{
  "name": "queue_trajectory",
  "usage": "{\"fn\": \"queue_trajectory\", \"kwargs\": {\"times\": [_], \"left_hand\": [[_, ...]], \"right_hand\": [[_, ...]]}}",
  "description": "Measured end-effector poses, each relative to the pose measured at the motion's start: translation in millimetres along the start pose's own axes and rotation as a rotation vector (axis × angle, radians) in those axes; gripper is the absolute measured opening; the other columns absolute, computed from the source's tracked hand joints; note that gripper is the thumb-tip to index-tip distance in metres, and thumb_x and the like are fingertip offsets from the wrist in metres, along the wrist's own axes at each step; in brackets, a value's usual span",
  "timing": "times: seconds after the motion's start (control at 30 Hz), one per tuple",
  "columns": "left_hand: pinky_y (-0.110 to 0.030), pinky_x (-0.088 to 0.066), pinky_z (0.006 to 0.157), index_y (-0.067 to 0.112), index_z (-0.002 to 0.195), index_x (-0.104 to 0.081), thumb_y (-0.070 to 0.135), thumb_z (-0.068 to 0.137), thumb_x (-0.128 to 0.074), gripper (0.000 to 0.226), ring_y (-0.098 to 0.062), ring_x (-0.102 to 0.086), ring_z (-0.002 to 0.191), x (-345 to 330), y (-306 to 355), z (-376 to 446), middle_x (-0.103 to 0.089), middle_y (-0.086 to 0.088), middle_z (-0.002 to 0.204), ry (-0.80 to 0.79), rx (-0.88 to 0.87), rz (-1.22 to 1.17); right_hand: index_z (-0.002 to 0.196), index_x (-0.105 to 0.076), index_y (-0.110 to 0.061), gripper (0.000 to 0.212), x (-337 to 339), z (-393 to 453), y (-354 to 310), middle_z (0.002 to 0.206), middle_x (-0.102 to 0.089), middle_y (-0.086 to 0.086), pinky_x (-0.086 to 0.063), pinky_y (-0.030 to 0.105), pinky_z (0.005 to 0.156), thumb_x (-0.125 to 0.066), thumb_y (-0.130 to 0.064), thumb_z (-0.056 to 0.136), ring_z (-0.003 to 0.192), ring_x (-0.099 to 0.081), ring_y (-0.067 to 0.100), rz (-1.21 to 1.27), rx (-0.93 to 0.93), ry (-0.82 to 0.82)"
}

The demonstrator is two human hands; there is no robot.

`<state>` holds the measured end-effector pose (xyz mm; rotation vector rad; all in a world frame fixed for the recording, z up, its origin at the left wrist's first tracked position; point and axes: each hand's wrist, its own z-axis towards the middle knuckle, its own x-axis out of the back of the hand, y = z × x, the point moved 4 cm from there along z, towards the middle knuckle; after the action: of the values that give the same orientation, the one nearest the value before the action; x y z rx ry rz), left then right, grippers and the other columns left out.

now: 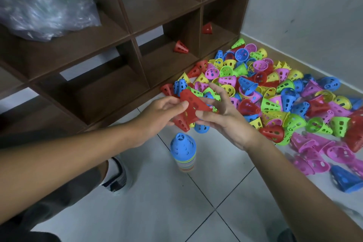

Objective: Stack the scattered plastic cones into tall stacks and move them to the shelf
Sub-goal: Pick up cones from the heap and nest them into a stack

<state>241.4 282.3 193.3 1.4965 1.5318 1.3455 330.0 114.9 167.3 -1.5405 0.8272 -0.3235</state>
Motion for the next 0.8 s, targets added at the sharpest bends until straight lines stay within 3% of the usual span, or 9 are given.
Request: {"fn": "queue_trajectory", "kwargs": {"times": [0.17,0.3,0.37,0.47,0.53,0.6,0.73,0.8], "left_hand": [[-0.029,-0.054,0.082,0.010,0.121,-0.063,0.041,0.090,-0.067,0.044,-0.018,-0.073,0.100,7,2,-6,-0.075,-0.003,0.111,0.001,0.049,-0.120],[-0.032,-0.058,0.081,0.010,0.113,-0.064,0.028,0.084,-0.079,0.038,-0.020,-0.074,0.095,14,2,-4,-0.077,-0.005,0.102,0.043,0.058,-0.160],[-0.032,-0.058,0.082,0.013,0.107,-0.065,0.023,0.085,-0.079,0.028,-0.019,-0.074,0.093,19,0,-2,-0.077,-0.005,0.101,0.067,0.051,-0.111],[-0.029,-0.056,0.080,0.015,0.108,-0.067,0.022,0.081,-0.083,0.032,-0.016,-0.072,0.093,23,-4,-3,-0.076,-0.009,0.102,0.054,0.028,-0.053],[-0.030,-0.057,0.084,0.016,0.109,-0.070,0.022,0.078,-0.084,0.034,-0.016,-0.071,0.095,25,-8,-6,-0.075,-0.007,0.104,0.031,0.010,0.000],[-0.028,-0.057,0.084,0.017,0.109,-0.070,0.015,0.082,-0.082,0.030,-0.016,-0.071,0.096,25,-13,-11,-0.074,-0.005,0.104,-0.013,-0.015,0.056],[-0.019,-0.055,0.081,0.017,0.108,-0.070,0.008,0.081,-0.082,0.031,-0.014,-0.069,0.097,21,-22,-19,-0.075,-0.003,0.101,-0.094,-0.065,0.130],[-0.023,-0.057,0.084,0.016,0.104,-0.070,0.009,0.079,-0.084,0.030,-0.017,-0.069,0.098,19,-27,-21,-0.075,-0.002,0.099,-0.111,-0.075,0.162]], "right_hand": [[0.145,-0.032,-0.047,0.100,-22,4,-3,0.142,-0.050,0.007,-0.049,0.059,0.101,-0.086,-0.008,0.071,0.112,-0.067,0.034,-0.059,0.010,-0.066],[0.149,-0.027,-0.047,0.107,-32,10,-7,0.143,-0.046,0.004,-0.055,0.047,0.097,-0.089,-0.007,0.070,0.108,-0.070,0.026,-0.183,0.000,-0.161],[0.150,-0.025,-0.046,0.103,-29,16,-8,0.144,-0.044,-0.002,-0.055,0.038,0.098,-0.088,-0.021,0.072,0.111,-0.068,0.015,-0.317,-0.066,-0.254],[0.150,-0.029,-0.045,0.088,-9,29,-3,0.145,-0.046,-0.005,-0.052,0.037,0.103,-0.078,-0.050,0.078,0.122,-0.062,0.013,-0.409,-0.178,-0.331],[0.150,-0.033,-0.042,0.086,11,39,4,0.144,-0.050,-0.008,-0.051,0.037,0.103,-0.065,-0.072,0.076,0.126,-0.059,0.011,-0.404,-0.235,-0.275],[0.148,-0.040,-0.036,0.085,32,51,14,0.141,-0.055,-0.007,-0.052,0.036,0.100,-0.056,-0.080,0.077,0.123,-0.060,0.011,-0.411,-0.273,-0.126],[0.131,-0.055,-0.027,0.038,67,73,51,0.117,-0.065,-0.003,-0.052,0.035,0.096,-0.056,-0.046,0.098,0.106,-0.061,0.013,-0.517,-0.340,0.111],[0.131,-0.056,-0.017,0.035,70,80,72,0.105,-0.064,-0.001,-0.050,0.027,0.083,-0.059,-0.031,0.100,0.102,-0.058,0.017,-0.591,-0.360,0.123]]}}
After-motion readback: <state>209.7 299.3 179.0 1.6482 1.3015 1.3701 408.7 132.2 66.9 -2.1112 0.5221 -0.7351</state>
